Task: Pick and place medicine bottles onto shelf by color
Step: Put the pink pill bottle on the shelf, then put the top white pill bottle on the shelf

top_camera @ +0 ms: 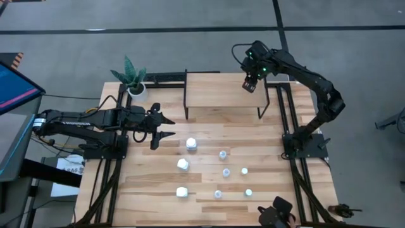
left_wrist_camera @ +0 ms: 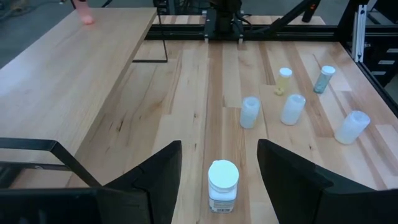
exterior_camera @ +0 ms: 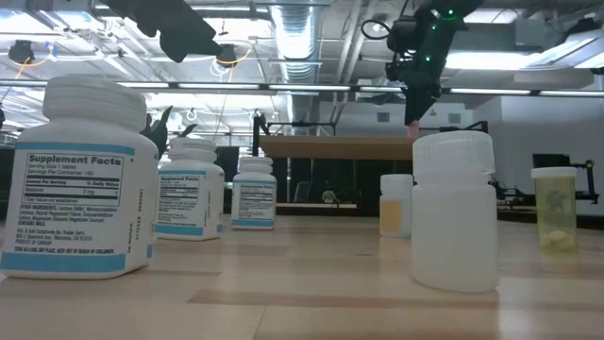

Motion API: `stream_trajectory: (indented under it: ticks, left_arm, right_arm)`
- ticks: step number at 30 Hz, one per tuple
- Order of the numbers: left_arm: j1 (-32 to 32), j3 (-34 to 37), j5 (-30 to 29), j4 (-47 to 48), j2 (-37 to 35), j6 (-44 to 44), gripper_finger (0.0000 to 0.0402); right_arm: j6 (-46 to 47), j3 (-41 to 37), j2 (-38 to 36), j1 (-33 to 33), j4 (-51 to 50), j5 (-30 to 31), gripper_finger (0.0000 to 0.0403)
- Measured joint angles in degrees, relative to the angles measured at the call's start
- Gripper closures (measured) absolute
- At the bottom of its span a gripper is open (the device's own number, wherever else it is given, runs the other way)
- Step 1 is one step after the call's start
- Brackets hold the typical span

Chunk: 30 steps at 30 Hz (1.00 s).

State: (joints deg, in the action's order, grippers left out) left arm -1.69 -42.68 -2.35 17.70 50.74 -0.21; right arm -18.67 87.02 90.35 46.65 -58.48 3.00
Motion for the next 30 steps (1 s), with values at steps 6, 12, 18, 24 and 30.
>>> stream_trajectory:
  ticks: [6, 12, 18, 24, 30]
  left_arm:
    - [-0.01, 0.00, 0.00, 0.01, 0.00, 0.00, 0.0203]
    - [-0.02, 0.00, 0.00, 0.01, 0.01, 0.00, 0.0203]
    - [-0.01, 0.00, 0.00, -0.01, 0.00, 0.00, 0.0203]
    - [-0.02, -0.02, 0.00, -0.01, 0.00, 0.00, 0.0203]
    - [0.00, -0.02, 0.00, -0.01, 0.00, 0.00, 0.0203]
  right_arm:
    - [-1.27, 0.02, -0.02, 0.00, 1.35, 0.52, 0.0194]
    - [-3.98, 0.00, -0.02, 0.00, 3.31, 6.56, 0.0191]
    - [-4.35, 0.02, -0.63, -1.66, 6.47, 6.54, 0.0194]
    - [-4.46, 0.02, -1.88, -4.55, 6.24, 6.45, 0.0199]
    - [1.66, 0.02, -5.21, -7.95, 2.62, 6.22, 0.0200]
